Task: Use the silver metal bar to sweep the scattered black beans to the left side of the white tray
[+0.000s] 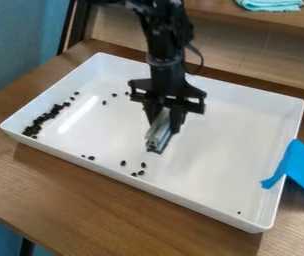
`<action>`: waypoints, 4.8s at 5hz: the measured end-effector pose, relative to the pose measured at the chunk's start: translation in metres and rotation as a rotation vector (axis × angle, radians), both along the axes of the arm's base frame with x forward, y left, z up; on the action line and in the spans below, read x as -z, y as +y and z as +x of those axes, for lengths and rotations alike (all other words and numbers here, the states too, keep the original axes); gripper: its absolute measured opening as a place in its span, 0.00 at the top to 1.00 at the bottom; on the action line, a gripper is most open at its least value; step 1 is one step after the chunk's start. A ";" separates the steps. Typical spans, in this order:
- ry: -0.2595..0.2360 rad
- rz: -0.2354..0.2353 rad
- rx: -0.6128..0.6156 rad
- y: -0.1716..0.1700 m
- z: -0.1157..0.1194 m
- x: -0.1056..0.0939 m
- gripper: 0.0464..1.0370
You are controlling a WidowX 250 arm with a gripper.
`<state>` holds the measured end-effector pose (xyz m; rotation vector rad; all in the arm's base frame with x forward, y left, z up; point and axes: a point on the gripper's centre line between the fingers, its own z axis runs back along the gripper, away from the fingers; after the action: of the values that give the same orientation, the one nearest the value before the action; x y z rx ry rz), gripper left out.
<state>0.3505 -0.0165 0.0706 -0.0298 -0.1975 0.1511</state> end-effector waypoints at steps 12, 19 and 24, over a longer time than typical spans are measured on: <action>0.003 0.049 0.023 0.127 -0.048 0.039 0.65; -0.002 0.026 0.008 0.142 -0.042 -0.006 0.65; 0.006 0.067 -0.013 -0.001 0.029 0.007 0.65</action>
<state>0.3795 -0.0172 0.0632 0.0390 -0.1971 0.1574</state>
